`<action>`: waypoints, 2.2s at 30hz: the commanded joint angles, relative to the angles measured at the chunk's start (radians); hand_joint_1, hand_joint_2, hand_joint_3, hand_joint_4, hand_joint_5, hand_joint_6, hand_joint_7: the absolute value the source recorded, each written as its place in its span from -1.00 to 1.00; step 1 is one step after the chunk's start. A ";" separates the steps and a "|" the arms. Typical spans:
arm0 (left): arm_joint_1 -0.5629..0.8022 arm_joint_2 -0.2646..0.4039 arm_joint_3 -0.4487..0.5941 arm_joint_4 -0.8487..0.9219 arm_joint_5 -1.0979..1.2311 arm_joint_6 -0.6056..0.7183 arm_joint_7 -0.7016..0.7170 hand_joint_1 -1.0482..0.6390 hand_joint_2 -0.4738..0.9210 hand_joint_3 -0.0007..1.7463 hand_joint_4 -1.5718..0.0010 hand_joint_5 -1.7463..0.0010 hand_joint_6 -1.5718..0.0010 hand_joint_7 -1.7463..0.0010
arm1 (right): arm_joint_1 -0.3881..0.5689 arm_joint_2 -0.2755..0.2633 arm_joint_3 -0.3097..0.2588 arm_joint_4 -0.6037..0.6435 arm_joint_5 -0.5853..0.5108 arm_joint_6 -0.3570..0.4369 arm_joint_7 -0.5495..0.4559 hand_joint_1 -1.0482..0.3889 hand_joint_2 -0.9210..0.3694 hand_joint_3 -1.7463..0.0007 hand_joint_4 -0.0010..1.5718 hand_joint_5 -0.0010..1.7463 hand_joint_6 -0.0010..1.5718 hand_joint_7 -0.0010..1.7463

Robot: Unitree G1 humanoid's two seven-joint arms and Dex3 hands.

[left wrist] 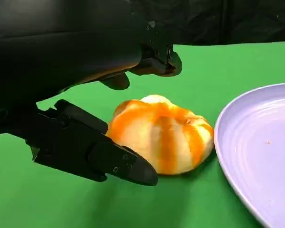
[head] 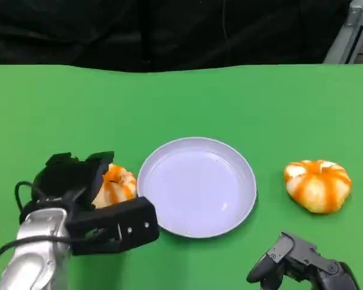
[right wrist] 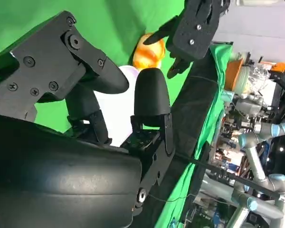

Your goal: Grasp the bread from the table and place it into the plate.

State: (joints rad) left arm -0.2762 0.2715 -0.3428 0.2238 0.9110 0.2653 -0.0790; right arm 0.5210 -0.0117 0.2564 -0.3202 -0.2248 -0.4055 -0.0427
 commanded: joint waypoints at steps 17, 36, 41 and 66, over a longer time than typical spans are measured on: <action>-0.250 0.085 -0.066 0.659 -0.194 -0.449 0.205 0.02 0.99 -0.75 0.05 -0.98 0.16 -0.80 | -0.024 0.014 0.002 0.023 -0.018 0.011 -0.025 0.26 -0.11 -0.61 -0.08 0.96 -0.15 0.66; -0.124 0.191 0.001 0.400 -0.152 -0.588 0.642 0.07 0.22 0.29 -0.17 -1.00 0.02 -0.84 | -0.056 0.002 -0.015 0.046 -0.026 0.002 -0.035 0.34 -0.08 -0.61 -0.06 0.93 -0.12 0.62; -0.130 0.129 -0.021 0.312 -0.153 -0.634 0.651 0.12 0.08 0.52 -0.19 -1.00 0.08 -0.99 | -0.043 -0.006 -0.014 0.023 -0.017 0.006 -0.023 0.36 -0.06 -0.65 -0.05 0.94 -0.12 0.61; -0.321 -0.144 -0.168 0.458 -0.162 -0.437 0.268 -0.06 0.63 -0.28 0.28 -0.46 0.22 -0.02 | -0.032 -0.003 0.008 -0.009 -0.013 0.026 -0.010 0.38 -0.11 -0.58 -0.10 0.95 -0.13 0.61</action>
State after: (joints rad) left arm -0.5762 0.1180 -0.5098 0.7146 0.7775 -0.2163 0.3093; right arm 0.4845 -0.0090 0.2649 -0.3219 -0.2447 -0.3848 -0.0538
